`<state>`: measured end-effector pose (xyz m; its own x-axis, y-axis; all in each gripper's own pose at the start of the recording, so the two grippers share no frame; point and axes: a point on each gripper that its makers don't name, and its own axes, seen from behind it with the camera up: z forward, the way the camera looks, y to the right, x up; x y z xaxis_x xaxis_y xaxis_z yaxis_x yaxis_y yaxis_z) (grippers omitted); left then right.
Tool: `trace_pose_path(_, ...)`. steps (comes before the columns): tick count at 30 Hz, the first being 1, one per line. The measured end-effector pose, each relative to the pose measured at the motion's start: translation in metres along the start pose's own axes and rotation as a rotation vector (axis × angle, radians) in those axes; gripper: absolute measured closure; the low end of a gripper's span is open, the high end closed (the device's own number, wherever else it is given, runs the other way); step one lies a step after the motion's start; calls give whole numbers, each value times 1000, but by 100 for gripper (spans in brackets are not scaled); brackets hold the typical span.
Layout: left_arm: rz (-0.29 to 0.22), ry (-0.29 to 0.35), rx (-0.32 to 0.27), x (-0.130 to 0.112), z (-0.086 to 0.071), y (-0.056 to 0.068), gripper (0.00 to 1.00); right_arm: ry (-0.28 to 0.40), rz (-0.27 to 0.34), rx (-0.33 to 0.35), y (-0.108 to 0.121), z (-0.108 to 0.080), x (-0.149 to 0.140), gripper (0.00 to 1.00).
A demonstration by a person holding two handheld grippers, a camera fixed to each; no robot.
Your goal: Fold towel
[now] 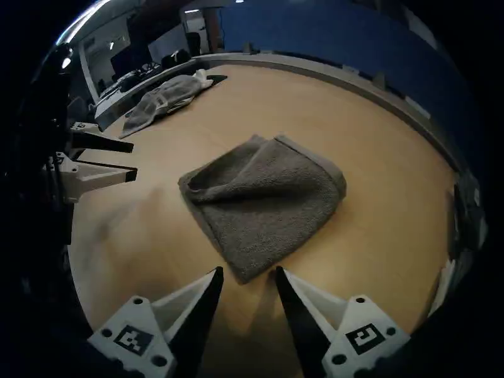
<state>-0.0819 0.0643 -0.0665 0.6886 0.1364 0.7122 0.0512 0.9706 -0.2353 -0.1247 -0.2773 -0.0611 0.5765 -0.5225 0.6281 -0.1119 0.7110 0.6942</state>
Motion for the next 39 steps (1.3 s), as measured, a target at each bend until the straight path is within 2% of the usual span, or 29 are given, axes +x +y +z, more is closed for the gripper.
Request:
trace_pose_path(2, -1, 1, 0, 0, 0, 0, 5, -2, 0, 1, -1, 0, -1, 37)
trace_pose_path(8, 1, 1, 2, 0, 1, -1, 5, -3, 22, -1, -2, 2, -2, 75)
trace_pose_path(12, 1, 1, 3, 0, 1, -2, 5, -9, 40, 6, -4, 3, -3, 76)
trace_pose_path(16, 2, 0, 3, 0, 1, -3, 5, -13, 40, -1, -2, 3, -4, 94)
trace_pose_path(30, 3, 1, 4, 1, 2, -2, 5, 25, 25, -10, 5, -4, 6, 98)
trace_pose_path(39, 4, 11, 8, 8, 0, -2, 5, 122, -21, -13, 9, -37, 47, 98)
